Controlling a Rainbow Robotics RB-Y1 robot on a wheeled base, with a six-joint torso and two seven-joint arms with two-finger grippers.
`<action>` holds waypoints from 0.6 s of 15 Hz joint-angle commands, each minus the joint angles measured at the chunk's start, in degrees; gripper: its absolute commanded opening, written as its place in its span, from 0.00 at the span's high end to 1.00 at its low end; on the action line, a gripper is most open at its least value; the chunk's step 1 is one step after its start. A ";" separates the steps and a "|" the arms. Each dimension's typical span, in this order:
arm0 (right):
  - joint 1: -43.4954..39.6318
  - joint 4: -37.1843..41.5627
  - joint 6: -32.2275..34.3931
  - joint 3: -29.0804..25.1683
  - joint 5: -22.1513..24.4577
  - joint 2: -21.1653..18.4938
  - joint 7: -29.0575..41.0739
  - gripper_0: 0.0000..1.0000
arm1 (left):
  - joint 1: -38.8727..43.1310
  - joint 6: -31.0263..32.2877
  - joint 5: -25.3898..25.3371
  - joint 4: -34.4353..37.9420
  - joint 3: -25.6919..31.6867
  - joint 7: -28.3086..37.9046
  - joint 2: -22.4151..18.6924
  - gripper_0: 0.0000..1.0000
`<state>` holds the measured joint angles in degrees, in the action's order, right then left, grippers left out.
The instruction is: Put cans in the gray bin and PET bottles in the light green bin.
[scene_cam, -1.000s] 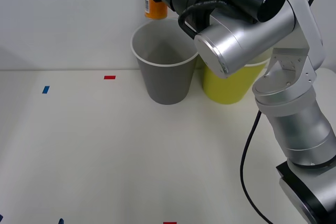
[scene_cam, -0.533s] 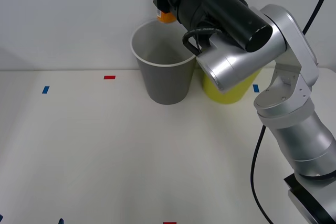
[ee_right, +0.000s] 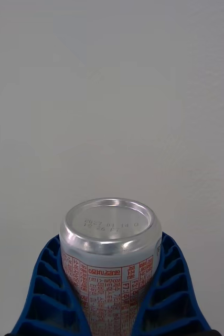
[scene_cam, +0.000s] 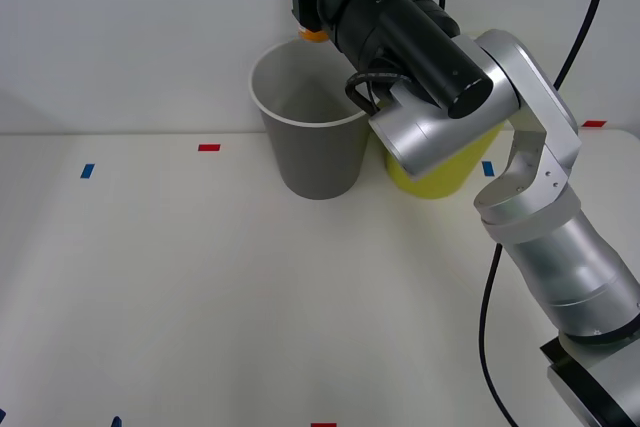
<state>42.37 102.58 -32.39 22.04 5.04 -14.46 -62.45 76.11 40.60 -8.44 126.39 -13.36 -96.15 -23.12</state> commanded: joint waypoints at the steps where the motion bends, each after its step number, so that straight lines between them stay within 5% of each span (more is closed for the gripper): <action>1: -0.01 -0.01 0.14 0.10 0.06 -0.31 0.40 0.00 | 0.00 0.00 0.00 0.00 0.00 0.00 0.00 0.00; 9: -0.01 -0.01 2.07 0.10 0.06 -0.48 0.13 0.00 | 0.00 0.00 0.00 0.00 0.00 0.00 0.00 0.00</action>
<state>42.32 102.56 -30.40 22.09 5.12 -15.02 -62.13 76.11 40.60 -8.44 126.39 -13.36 -96.15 -23.12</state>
